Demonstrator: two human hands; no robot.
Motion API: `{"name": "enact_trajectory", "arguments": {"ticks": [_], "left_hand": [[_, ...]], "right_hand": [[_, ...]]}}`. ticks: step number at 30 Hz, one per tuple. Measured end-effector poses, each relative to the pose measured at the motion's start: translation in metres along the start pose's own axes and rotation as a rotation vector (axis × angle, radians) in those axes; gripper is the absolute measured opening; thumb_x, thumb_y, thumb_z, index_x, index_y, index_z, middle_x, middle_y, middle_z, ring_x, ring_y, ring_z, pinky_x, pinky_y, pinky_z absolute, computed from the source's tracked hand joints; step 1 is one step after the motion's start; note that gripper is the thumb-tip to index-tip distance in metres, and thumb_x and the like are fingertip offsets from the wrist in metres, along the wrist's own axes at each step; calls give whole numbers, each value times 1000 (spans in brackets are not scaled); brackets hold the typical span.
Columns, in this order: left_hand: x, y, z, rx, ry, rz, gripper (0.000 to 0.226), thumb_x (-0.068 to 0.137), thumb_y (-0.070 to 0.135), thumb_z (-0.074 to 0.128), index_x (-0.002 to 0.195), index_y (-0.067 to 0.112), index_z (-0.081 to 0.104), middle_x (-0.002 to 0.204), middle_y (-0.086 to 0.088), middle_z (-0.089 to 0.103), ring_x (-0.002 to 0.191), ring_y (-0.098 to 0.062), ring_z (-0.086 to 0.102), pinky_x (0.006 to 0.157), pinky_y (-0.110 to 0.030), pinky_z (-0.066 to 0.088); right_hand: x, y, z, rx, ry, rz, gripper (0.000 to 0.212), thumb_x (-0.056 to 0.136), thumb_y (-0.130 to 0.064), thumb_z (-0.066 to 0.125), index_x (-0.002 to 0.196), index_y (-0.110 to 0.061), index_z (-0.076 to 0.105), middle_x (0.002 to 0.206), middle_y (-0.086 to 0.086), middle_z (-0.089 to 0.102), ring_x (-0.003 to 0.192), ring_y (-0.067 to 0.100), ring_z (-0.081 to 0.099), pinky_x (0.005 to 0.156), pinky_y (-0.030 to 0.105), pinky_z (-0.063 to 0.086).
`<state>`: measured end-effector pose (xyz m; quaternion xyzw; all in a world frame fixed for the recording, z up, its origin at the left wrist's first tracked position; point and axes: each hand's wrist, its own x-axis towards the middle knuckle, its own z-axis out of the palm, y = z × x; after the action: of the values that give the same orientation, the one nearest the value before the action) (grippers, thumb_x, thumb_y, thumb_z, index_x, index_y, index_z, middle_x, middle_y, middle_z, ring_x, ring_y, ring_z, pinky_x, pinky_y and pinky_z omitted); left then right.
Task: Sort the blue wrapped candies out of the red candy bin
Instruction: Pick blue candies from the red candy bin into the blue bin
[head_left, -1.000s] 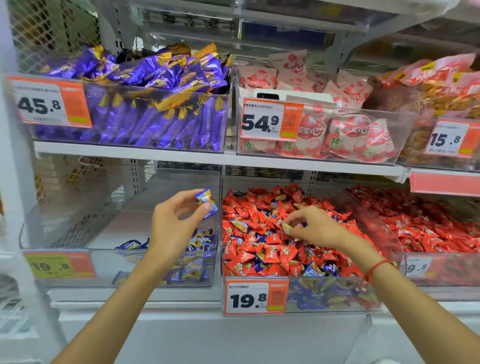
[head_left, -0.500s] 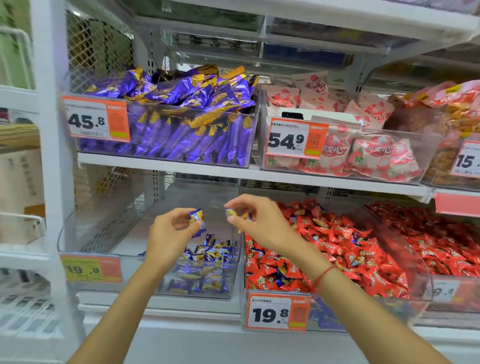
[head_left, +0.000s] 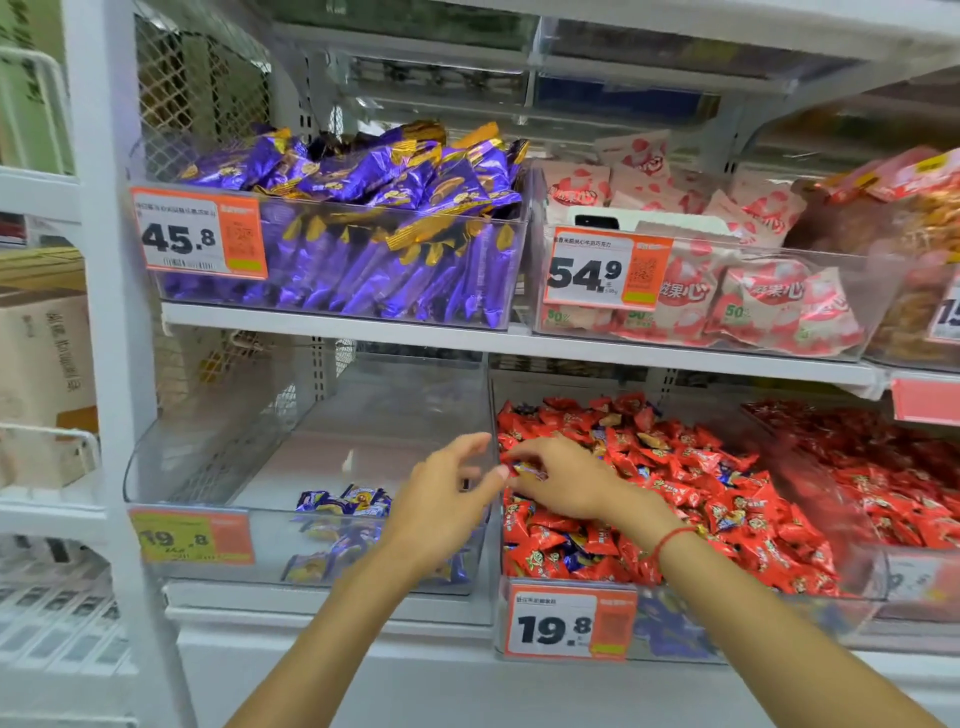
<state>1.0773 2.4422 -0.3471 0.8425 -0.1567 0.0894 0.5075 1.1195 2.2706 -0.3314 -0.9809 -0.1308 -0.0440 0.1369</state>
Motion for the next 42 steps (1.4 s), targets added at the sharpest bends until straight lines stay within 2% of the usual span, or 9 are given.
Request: {"name": "enact_trajectory", "arguments": {"ticks": [4,10,15,20,25,30,33,37,42], "left_hand": [[-3,-2,12,60,10,8,40,91,34,62,130,35,53,124,17,61,110,4,57,95,-34,49],[-8,6,19,257,153,140,31,93,27,60,123,35,57,122,23,55,111,-2,49,89,-25,41],[24,40,46,224,102,276,27,92,16,57,113,31,65,112,23,60,109,0,52,93,-26,43],[93,55,89,334,-74,228,36,92,8,48,117,26,67,118,6,68,111,-17,62,97,-36,48],[129,45,117,609,-237,122,47,90,13,52,133,31,56,129,-4,62,117,-28,57,94,-36,48],[132,43,118,850,-349,141,51,95,40,55,144,35,42,148,-5,40,139,-30,31,111,-42,30],[126,48,117,813,-317,119,46,88,44,65,131,28,59,137,-2,52,127,-26,47,101,-38,40],[104,52,108,742,-262,165,42,87,40,67,125,25,59,126,0,62,115,-22,57,90,-34,47],[61,49,77,438,-36,233,38,87,44,66,121,36,53,118,14,64,108,-10,60,88,-37,49]], "right_hand": [[-9,3,-5,-104,94,-7,38,94,-27,58,132,-25,57,132,-1,59,122,21,53,91,32,44],[-59,39,-17,235,230,-30,29,101,-22,44,127,-27,56,92,5,69,77,23,63,68,37,47],[-79,92,-33,223,386,147,25,100,-12,36,120,-20,50,63,-4,49,51,8,45,52,30,34],[-37,120,-50,41,317,287,30,95,-30,53,119,-12,52,93,9,64,91,29,60,76,38,48],[-13,117,-40,-266,145,325,47,91,-49,54,127,-19,56,124,12,59,120,33,51,94,40,42],[-41,120,-37,-77,107,284,23,91,-37,60,105,-20,58,104,5,48,97,28,55,84,35,45],[-54,126,-34,-12,155,196,13,87,-29,64,97,-24,56,105,-1,58,96,20,55,80,34,45],[-65,125,-36,198,183,177,28,78,-15,72,96,-24,53,80,-10,52,56,4,40,55,26,34],[-65,122,-42,427,110,221,36,87,-21,69,117,-14,52,112,-3,54,94,9,52,77,20,40]]}}
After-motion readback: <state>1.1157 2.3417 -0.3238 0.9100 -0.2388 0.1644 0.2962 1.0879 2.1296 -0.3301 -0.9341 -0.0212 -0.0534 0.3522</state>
